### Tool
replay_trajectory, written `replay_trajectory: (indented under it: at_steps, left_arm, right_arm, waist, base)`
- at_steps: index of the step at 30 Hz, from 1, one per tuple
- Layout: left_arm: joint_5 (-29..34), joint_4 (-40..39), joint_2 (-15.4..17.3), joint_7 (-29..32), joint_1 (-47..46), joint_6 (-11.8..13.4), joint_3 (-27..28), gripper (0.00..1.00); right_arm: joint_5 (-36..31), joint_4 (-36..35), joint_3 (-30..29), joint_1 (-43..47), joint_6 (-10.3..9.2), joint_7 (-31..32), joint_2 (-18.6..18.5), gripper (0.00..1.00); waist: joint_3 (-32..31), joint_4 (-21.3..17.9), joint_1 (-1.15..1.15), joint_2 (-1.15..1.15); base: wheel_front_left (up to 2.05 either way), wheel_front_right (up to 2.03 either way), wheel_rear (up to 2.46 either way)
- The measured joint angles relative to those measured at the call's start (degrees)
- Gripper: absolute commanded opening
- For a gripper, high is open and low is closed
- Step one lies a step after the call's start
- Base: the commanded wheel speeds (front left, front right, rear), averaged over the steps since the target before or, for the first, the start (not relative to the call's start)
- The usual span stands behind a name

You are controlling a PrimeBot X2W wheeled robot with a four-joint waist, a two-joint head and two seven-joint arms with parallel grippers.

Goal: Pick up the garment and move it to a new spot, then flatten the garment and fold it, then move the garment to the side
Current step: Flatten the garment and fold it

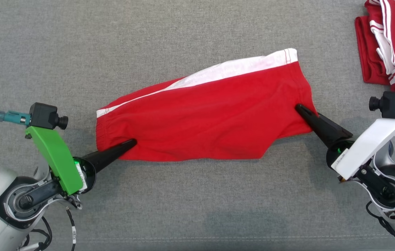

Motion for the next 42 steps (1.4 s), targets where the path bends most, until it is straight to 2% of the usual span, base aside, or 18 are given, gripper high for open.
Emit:
replay_trajectory:
  at_steps: [9, 10, 11, 12, 13, 14, 15, 16, 18, 19, 21, 26, 32, 38, 42]
  left_arm:
    - [-0.75, 2.74, 0.49, 1.48, 0.30, -0.02, -1.07, 0.00]
    - [-0.74, 2.96, 0.49, 1.69, 0.41, -0.02, -1.40, 0.16]
    - [-0.66, 3.15, 0.49, 1.69, 0.60, -0.01, -1.64, 0.38]
    - [-0.59, 3.44, 0.49, 1.69, 0.72, -0.01, -1.71, 0.84]
    - [-0.58, 3.89, 0.49, 1.65, 0.77, 0.01, -1.65, 1.00]
    - [-0.56, 4.36, 0.51, 1.60, 0.77, 0.01, -1.57, 1.00]
    - [-0.48, 4.59, 0.53, 1.59, 0.77, 0.04, -1.57, 1.00]
    - [-0.43, 4.63, 0.53, 1.45, 0.77, 0.05, -1.56, 1.00]
    - [-0.19, 4.61, 0.44, 0.90, 0.76, 0.05, -1.51, 1.00]
    - [0.16, 4.57, 0.40, 0.68, 0.76, 0.05, -1.52, 1.00]
    - [3.58, 4.63, 0.31, -0.42, 0.60, 0.05, -1.80, 1.00]
    - [14.18, 5.64, 1.98, -5.45, -0.16, 0.42, -2.03, 1.00]
    - [24.37, 6.28, 2.89, -16.77, -0.19, 3.96, 0.08, 1.00]
    - [29.55, 4.76, -1.05, -26.52, 1.01, 8.36, -0.14, 1.00]
    - [32.49, 4.38, -3.08, -32.44, 2.82, 10.32, 0.14, 1.00]
  right_arm:
    - [-0.21, -0.96, 0.43, 4.39, -1.80, -1.07, -0.31, 0.00]
    - [-0.22, -0.80, 0.66, 4.65, -1.99, -1.07, -0.35, 0.00]
    - [-0.34, -0.63, 0.92, 4.79, -2.01, -1.07, -0.38, 0.00]
    - [-0.65, -0.55, 1.18, 4.89, -2.02, -1.07, -0.43, 0.00]
    - [-0.97, -0.45, 1.41, 4.95, -2.08, -1.07, -0.55, 0.00]
    - [-1.37, -0.26, 1.63, 4.96, -2.09, -1.07, -0.67, 0.02]
    - [-1.89, -0.03, 1.76, 4.96, -2.14, -1.07, -0.81, 0.17]
    - [-2.35, 0.10, 1.78, 4.95, -2.53, -1.07, -0.91, 0.17]
    - [-3.11, 0.24, 1.98, 4.95, -2.55, -1.07, -1.21, 0.40]
    - [-3.56, 0.24, 2.13, 4.93, -2.60, -1.07, -1.37, 0.47]
    - [-4.81, 0.31, 2.42, 4.86, -2.96, -1.07, -1.98, 1.00]
    - [-6.00, 0.40, 2.18, 4.29, -2.99, -1.55, -2.53, 1.00]
    - [-6.68, 2.67, 0.41, 3.73, -3.66, -2.16, -2.79, 1.00]
    - [-5.01, 7.89, -1.11, 3.77, -4.12, -2.34, -2.76, 1.00]
    - [-3.94, 10.80, -0.93, 3.94, -4.60, -2.30, -1.81, 1.00]
  waist:
    - [-1.12, -0.17, 0.00, 0.00]
    - [-1.21, -0.13, 0.00, 0.00]
    - [-1.31, -0.10, 0.00, 0.00]
    - [-1.42, -0.09, 0.00, 0.00]
    - [-1.53, -0.08, 0.00, 0.00]
    - [-1.63, -0.08, 0.00, 0.00]
    - [-1.75, -0.08, 0.00, 0.00]
    - [-1.89, -0.07, 0.00, 0.00]
    - [-2.17, -0.06, 0.00, 0.00]
    - [-2.33, -0.03, 0.00, 0.00]
    - [-2.82, 0.15, 0.00, 0.00]
    - [-4.05, 0.57, 0.00, 0.00]
    - [-5.75, 1.13, 0.00, 0.00]
    - [-6.97, 3.59, 0.00, 0.00]
    - [-7.82, 5.30, 0.00, 0.00]
  base:
    - [0.00, 0.00, 0.00]
    - [0.00, 0.00, 0.00]
    - [0.00, 0.00, 0.00]
    - [0.00, 0.00, 0.00]
    - [0.00, 0.00, 0.00]
    - [0.00, 0.00, 0.00]
    - [0.00, 0.00, 0.00]
    - [0.00, 0.00, 0.00]
    - [0.00, 0.00, 0.00]
    - [0.00, 0.00, 0.00]
    - [0.00, 0.00, 0.00]
    - [0.00, 0.00, 0.00]
    - [0.00, 0.00, 0.00]
    - [0.00, 0.00, 0.00]
    - [0.00, 0.00, 0.00]
